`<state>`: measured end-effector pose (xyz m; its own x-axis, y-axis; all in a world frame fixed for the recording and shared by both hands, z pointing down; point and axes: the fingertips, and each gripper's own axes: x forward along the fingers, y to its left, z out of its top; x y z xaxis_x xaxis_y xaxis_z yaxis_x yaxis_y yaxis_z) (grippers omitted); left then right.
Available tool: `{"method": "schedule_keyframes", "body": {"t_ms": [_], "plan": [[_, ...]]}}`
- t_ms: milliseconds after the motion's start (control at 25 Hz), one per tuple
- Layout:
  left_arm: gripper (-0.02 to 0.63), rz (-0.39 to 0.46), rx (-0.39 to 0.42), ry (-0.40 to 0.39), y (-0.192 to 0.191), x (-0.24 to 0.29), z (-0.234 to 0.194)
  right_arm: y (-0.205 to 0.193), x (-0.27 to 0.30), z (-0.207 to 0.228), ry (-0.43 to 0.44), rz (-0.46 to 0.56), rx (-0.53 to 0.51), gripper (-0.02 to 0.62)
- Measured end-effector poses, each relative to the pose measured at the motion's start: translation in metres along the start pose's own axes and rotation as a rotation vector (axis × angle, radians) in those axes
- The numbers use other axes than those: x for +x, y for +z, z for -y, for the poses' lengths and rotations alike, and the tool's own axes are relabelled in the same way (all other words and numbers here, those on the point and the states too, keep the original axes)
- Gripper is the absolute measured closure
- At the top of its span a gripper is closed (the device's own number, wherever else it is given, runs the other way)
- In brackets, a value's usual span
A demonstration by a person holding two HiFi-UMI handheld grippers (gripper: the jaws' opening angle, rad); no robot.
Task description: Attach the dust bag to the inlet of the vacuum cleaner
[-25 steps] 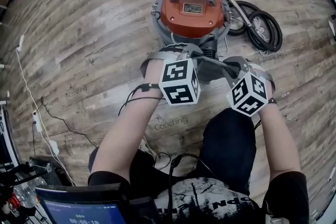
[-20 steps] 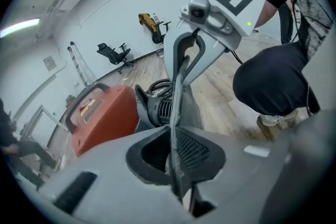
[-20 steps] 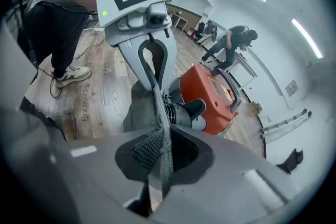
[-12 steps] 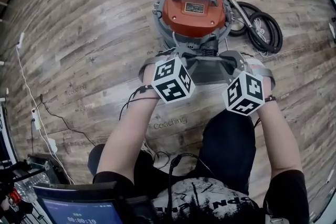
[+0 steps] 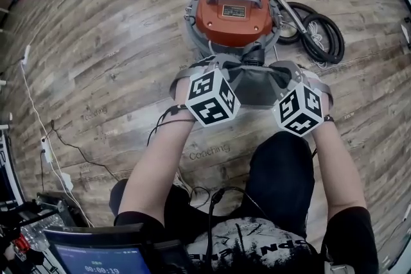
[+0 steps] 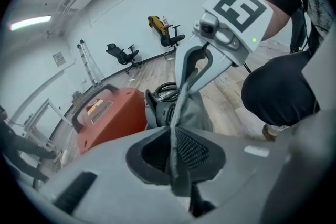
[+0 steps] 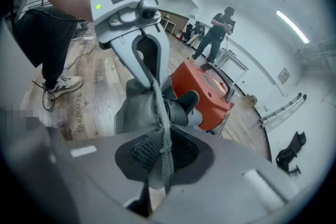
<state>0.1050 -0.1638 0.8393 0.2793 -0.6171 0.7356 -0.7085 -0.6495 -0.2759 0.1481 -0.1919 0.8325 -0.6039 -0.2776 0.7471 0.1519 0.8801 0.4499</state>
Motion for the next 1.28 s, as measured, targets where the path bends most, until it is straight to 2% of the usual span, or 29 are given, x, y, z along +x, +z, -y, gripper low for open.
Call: {"method": "schedule_keyframes", "body": {"t_ms": [120,200,360,600,680,840,1040,1280], "plan": [[0.577,0.006,-0.085,-0.02,-0.018,0.001,0.008,0.02,0.002,0.006,-0.029,0.016,-0.066,0.563],[0.577,0.026,-0.117,-0.017,-0.02,0.004,0.01,0.022,0.002,0.006,-0.043,0.024,-0.075,0.561],[0.575,0.044,-0.07,0.02,-0.004,0.005,-0.002,0.004,-0.006,-0.006,-0.048,0.052,-0.013,0.566],[0.561,0.02,0.076,0.045,0.017,0.003,-0.01,-0.012,-0.004,-0.017,-0.046,0.049,0.07,0.568],[0.568,0.041,0.061,0.052,0.01,0.001,-0.004,-0.01,-0.003,-0.01,-0.067,0.043,0.052,0.568],[0.581,0.082,-0.019,0.045,-0.006,0.002,0.007,0.005,-0.001,0.007,-0.111,0.047,-0.027,0.566],[0.581,0.122,-0.098,0.05,-0.011,0.005,0.005,0.012,-0.005,0.003,-0.14,0.067,-0.084,0.566],[0.565,0.078,-0.014,0.055,0.006,0.006,-0.011,-0.003,-0.007,-0.013,-0.127,0.096,0.005,0.566]]}}
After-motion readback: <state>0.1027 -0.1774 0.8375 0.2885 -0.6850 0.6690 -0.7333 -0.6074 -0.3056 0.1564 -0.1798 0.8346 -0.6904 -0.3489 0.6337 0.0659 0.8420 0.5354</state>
